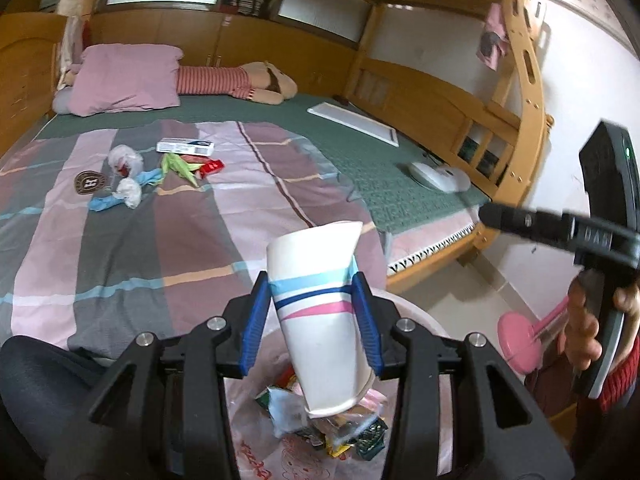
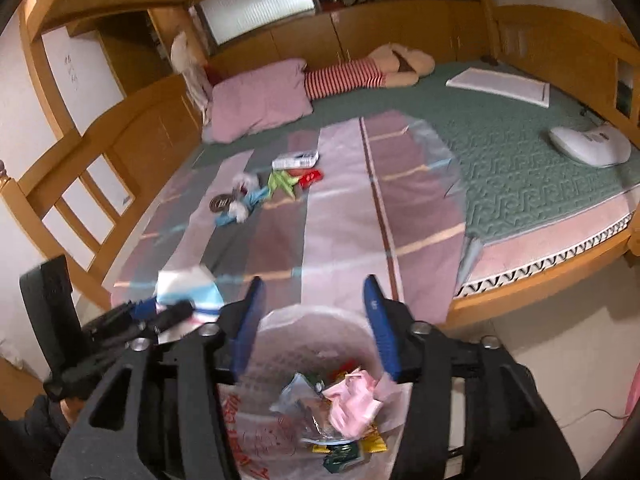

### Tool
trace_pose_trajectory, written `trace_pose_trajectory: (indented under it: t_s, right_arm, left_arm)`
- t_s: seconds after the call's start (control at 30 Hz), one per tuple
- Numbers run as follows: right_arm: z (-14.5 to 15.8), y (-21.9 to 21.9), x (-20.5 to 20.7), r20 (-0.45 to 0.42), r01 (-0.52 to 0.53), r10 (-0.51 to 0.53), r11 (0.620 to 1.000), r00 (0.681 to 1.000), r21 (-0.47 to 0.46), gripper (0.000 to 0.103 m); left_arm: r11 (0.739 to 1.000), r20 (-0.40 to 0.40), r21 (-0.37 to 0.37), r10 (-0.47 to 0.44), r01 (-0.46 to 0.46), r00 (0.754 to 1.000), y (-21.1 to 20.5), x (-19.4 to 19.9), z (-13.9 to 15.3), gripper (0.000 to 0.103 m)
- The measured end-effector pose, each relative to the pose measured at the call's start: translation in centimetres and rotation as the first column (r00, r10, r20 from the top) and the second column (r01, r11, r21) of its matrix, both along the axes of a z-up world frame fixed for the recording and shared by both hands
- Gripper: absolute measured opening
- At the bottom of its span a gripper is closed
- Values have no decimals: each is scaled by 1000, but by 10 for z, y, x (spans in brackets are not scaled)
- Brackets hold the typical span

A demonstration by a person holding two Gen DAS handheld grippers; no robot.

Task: Collect trash
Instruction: 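Carry the cup and pink bag over the basket and open both tools, then move both tools back to the bed and grasp the blue cloth with the right tool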

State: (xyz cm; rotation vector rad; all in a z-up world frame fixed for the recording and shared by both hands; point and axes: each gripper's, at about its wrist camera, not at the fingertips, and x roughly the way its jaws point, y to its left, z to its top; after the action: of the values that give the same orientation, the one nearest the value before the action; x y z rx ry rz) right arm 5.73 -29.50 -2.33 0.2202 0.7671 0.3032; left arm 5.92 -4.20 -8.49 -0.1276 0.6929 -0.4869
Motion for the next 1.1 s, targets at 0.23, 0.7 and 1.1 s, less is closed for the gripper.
trace_pose_trajectory:
  t_s: [0.23,0.7,1.1]
  right_arm:
    - [-2,-5,3,-7,23,-22,999,1000,36,57]
    - [-8,2,7,19,53,-52,998,998,-21,75]
    - [-2,14,-5,275,278,-246,957,929,-83,100]
  left_arm:
    - [998,-4,27,-61,61,998,-14,-6,-2,74]
    - [999,-37,45,28,-26,999,-4,2,-5,91]
    - [940,-47,38,342,-340,939,53,12,-6,98]
